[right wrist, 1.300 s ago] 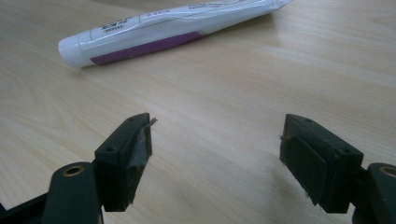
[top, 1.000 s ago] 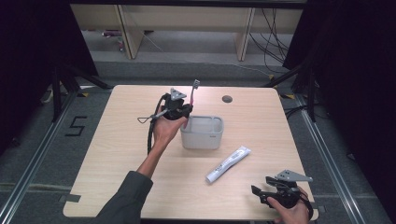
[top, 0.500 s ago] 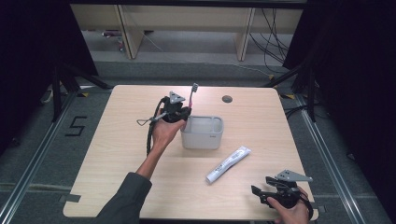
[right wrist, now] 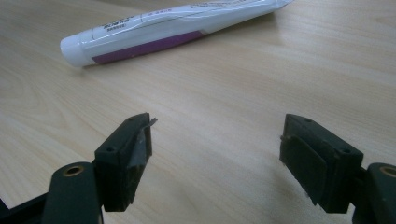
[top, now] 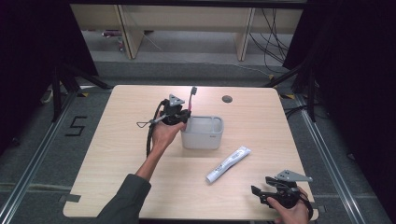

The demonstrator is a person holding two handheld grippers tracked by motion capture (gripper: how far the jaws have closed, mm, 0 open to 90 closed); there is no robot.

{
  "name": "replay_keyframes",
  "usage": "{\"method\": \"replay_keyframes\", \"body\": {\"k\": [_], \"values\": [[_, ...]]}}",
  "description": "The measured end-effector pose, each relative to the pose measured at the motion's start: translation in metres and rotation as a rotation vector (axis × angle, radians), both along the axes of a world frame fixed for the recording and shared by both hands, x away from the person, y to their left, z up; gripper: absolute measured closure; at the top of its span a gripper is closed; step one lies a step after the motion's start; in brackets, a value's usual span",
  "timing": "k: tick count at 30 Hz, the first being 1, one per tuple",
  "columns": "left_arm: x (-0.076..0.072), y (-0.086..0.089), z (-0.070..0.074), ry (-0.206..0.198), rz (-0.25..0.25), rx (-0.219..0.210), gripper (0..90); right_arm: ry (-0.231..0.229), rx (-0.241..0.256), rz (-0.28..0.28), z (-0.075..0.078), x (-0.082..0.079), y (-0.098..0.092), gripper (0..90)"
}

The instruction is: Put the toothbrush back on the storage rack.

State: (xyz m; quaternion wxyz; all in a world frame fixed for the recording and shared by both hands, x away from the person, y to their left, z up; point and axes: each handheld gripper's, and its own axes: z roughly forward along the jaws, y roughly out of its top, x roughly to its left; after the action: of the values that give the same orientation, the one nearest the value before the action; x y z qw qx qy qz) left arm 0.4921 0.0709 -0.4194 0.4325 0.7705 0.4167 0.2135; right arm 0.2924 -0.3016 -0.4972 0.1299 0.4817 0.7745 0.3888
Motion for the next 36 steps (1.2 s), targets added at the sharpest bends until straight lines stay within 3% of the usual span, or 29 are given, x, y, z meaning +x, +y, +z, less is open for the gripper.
{"method": "replay_keyframes", "body": {"k": [3, 5, 9, 11, 16, 19, 24, 25, 26, 30, 31, 32, 36], "values": [[-0.001, 0.0, 0.0, -0.001, 0.007, -0.004, 81.7, -0.003, 0.008, 0.004, 0.0, 0.0, 0.0, 25.7], [-0.001, 0.001, 0.001, 0.002, 0.0, 0.02, 81.2, 0.002, 0.011, 0.007, 0.0, 0.0, 0.0, 25.6], [-0.001, 0.0, 0.0, -0.003, -0.004, 0.011, 80.3, 0.0, 0.01, 0.008, 0.0, 0.0, 0.0, 25.6], [-0.002, 0.001, 0.001, -0.001, -0.011, 0.03, 79.0, 0.003, 0.011, 0.007, 0.0, 0.0, 0.0, 25.6], [-0.003, 0.004, 0.003, -0.002, -0.007, 0.028, 71.9, 0.003, 0.01, 0.006, 0.0, 0.0, 0.0, 25.7], [-0.005, 0.004, 0.006, -0.002, 0.008, 0.02, 59.8, 0.003, 0.01, 0.006, 0.0, 0.0, 0.0, 25.7], [-0.008, 0.004, 0.01, -0.016, 0.025, 0.012, 49.3, 0.001, 0.009, 0.006, 0.0, 0.0, 0.0, 25.7], [-0.009, 0.007, 0.012, -0.013, 0.017, 0.027, 46.2, 0.001, 0.009, 0.006, 0.0, 0.0, 0.0, 25.6], [-0.011, 0.009, 0.014, -0.008, 0.017, 0.013, 43.3, 0.036, 0.034, -0.012, 0.0, -0.002, 0.002, 25.7], [-0.015, 0.012, 0.018, 0.001, 0.017, 0.017, 40.4, 0.035, 0.034, -0.014, 0.0, -0.002, 0.002, 25.7], [-0.017, 0.013, 0.02, 0.011, 0.013, -0.004, 38.0, 0.002, 0.021, 0.0, 0.0, 0.0, 0.0, 25.9], [-0.019, 0.014, 0.02, 0.017, 0.011, -0.018, 37.8, -0.002, 0.011, 0.002, 0.0, 0.0, -0.001, 26.0], [-0.023, 0.017, 0.024, 0.021, 0.001, -0.009, 36.7, -0.009, 0.005, -0.004, 0.0, 0.0, -0.001, 26.0]]}}
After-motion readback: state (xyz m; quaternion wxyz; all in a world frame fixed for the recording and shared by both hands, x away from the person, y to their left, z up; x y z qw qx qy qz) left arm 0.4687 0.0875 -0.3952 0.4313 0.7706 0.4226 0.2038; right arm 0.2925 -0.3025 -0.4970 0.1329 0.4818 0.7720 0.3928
